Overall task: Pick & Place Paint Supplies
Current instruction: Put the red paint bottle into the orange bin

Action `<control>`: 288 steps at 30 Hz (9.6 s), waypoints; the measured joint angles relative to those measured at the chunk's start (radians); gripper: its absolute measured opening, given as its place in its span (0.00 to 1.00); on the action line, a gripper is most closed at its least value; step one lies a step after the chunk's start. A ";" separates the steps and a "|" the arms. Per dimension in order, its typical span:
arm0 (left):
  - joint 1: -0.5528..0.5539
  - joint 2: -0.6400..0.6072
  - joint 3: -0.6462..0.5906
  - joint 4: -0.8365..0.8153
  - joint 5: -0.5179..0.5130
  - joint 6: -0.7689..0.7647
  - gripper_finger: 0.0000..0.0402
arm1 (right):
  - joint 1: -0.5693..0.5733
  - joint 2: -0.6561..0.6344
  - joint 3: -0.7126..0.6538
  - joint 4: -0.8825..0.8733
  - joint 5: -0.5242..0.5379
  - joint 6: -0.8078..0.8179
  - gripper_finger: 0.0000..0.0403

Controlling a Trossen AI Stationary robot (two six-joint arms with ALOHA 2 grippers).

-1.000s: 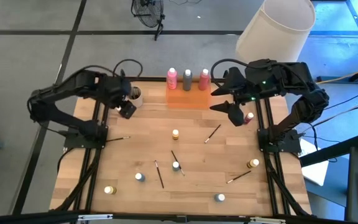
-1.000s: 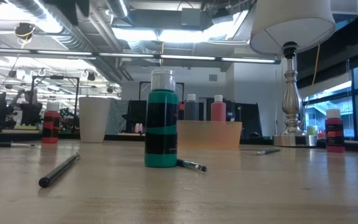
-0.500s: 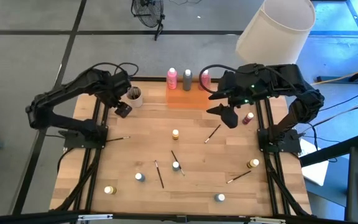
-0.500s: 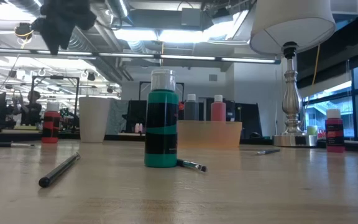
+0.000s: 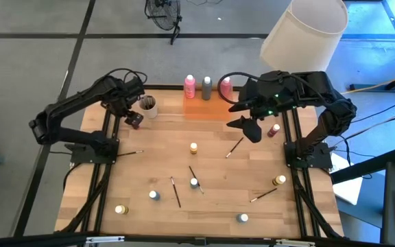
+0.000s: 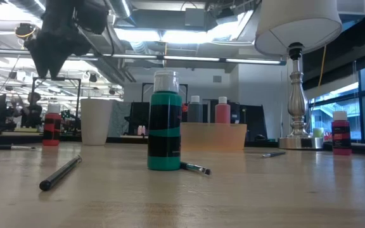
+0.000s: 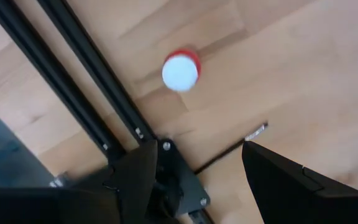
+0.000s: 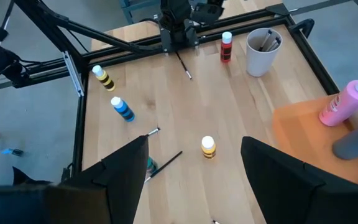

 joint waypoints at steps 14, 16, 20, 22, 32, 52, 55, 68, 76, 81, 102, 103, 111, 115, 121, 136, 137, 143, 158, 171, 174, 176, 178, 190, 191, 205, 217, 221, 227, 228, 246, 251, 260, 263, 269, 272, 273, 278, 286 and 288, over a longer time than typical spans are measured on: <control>0.084 0.156 -0.059 0.104 -0.006 0.113 0.58 | 0.000 0.000 0.000 0.027 0.000 0.000 0.65; 0.089 0.174 -0.059 0.122 -0.014 0.119 0.58 | 0.000 0.000 0.000 0.026 0.000 0.000 0.65; 0.100 0.198 -0.059 0.143 -0.016 0.131 0.58 | 0.000 0.000 0.000 0.026 0.000 0.000 0.65; 0.100 0.206 -0.059 0.142 -0.016 0.132 0.58 | 0.000 0.000 0.000 0.026 0.000 0.000 0.65; 0.099 0.205 -0.077 0.136 -0.015 0.125 0.58 | 0.000 0.000 0.000 0.001 0.000 0.000 0.65; 0.096 0.201 -0.182 0.301 0.012 0.089 0.58 | 0.000 0.000 0.000 -0.005 0.001 -0.008 0.65; 0.096 0.201 -0.182 0.300 0.012 0.089 0.58 | 0.000 0.000 0.000 -0.005 0.001 -0.008 0.65; 0.096 0.201 -0.182 0.295 -0.008 0.089 0.58 | 0.000 0.000 0.000 -0.003 0.001 -0.001 0.65; 0.096 0.201 -0.183 0.304 -0.013 0.096 0.58 | 0.000 0.000 0.000 0.025 0.001 -0.001 0.65; 0.096 0.201 -0.221 0.306 0.009 0.104 0.58 | 0.000 0.000 0.000 0.041 0.000 0.000 0.65; 0.100 0.201 -0.237 0.397 -0.014 0.134 0.58 | 0.006 0.000 0.000 0.083 -0.053 0.000 0.65; 0.100 0.201 -0.237 0.394 -0.014 0.134 0.58 | 0.009 0.000 0.000 0.085 -0.053 0.000 0.65; 0.124 0.201 -0.237 0.390 -0.014 0.149 0.57 | 0.030 0.000 0.000 0.089 -0.052 -0.008 0.65; 0.138 0.201 -0.237 0.390 -0.006 0.153 0.54 | 0.039 0.000 0.000 0.089 -0.053 -0.009 0.65; 0.145 0.205 -0.237 0.407 0.003 0.153 0.50 | 0.039 0.000 0.000 0.089 -0.052 -0.027 0.65; 0.145 0.299 -0.233 0.406 0.043 0.158 0.39 | 0.039 0.000 0.000 0.087 -0.052 -0.027 0.65; 0.145 0.296 -0.234 0.406 0.043 0.159 0.38 | 0.039 0.000 0.000 0.087 -0.052 -0.026 0.65; 0.145 0.268 -0.238 0.415 0.035 0.160 0.37 | 0.039 0.000 0.000 0.087 -0.052 -0.019 0.65; 0.125 0.154 -0.150 0.201 0.069 0.142 0.37 | 0.039 0.000 0.000 0.088 -0.051 -0.016 0.65; 0.019 0.022 0.190 -0.071 0.135 0.059 0.37 | 0.077 0.000 0.000 0.083 -0.052 -0.024 0.65; 0.019 0.039 0.315 -0.056 0.148 0.050 0.37 | 0.078 0.000 0.000 0.087 -0.052 -0.027 0.65; 0.015 0.068 0.407 -0.066 0.154 0.046 0.37 | 0.078 0.000 0.000 0.087 -0.052 -0.027 0.65; 0.008 0.111 0.495 -0.059 0.141 0.044 0.37 | 0.078 0.000 0.000 0.087 -0.052 -0.027 0.65; -0.030 0.481 0.967 -0.053 0.108 0.187 0.37 | 0.078 0.000 0.000 0.118 -0.052 -0.008 0.65; -0.038 0.515 0.992 -0.047 0.108 0.206 0.37 | 0.078 0.000 0.000 0.123 -0.051 -0.008 0.65; -0.133 0.856 1.059 0.035 0.058 0.474 0.37 | 0.078 0.000 0.000 0.155 0.033 -0.032 0.65; -0.164 0.970 1.059 0.073 -0.054 0.525 0.37 | 0.078 0.000 0.000 0.155 0.090 -0.026 0.65; -0.189 0.970 1.059 0.101 -0.060 0.528 0.37 | 0.078 0.000 0.000 0.155 0.090 -0.026 0.65; -0.205 0.970 1.059 0.124 -0.039 0.623 0.37 | 0.078 0.000 0.000 0.154 0.090 -0.024 0.65; -0.205 0.970 1.058 0.127 -0.041 0.636 0.37 | 0.078 0.000 0.000 0.155 0.090 -0.024 0.65; -0.197 1.027 1.056 0.144 -0.018 0.744 0.37 | 0.078 0.000 0.000 0.154 0.088 -0.024 0.65; -0.200 1.056 1.055 0.141 -0.073 0.627 0.37 | 0.078 0.000 0.000 0.150 0.087 -0.024 0.65; -0.181 1.098 1.055 0.075 -0.024 0.411 0.37 | 0.078 0.000 0.000 0.148 0.087 -0.027 0.65; -0.172 1.108 1.055 0.055 -0.013 0.385 0.37 | 0.078 0.000 0.000 0.146 0.087 -0.027 0.65; -0.164 1.118 1.055 0.052 -0.008 0.385 0.37 | 0.078 0.000 0.000 0.135 0.087 -0.032 0.65; -0.164 1.118 1.055 0.070 -0.007 0.385 0.37 | 0.078 0.000 0.000 0.128 0.087 -0.035 0.65; -0.164 1.118 1.055 0.068 -0.005 0.385 0.37 | 0.078 0.000 0.000 0.128 0.087 -0.035 0.65; -0.164 1.118 1.055 0.072 0.005 0.386 0.37 | 0.078 0.000 0.000 0.128 0.087 -0.035 0.65; -0.164 1.130 1.055 0.069 0.017 0.380 0.37 | 0.078 0.000 0.000 0.128 0.086 -0.034 0.65; -0.164 1.146 1.055 0.066 0.017 0.383 0.37 | 0.078 0.000 0.000 0.128 0.085 -0.030 0.65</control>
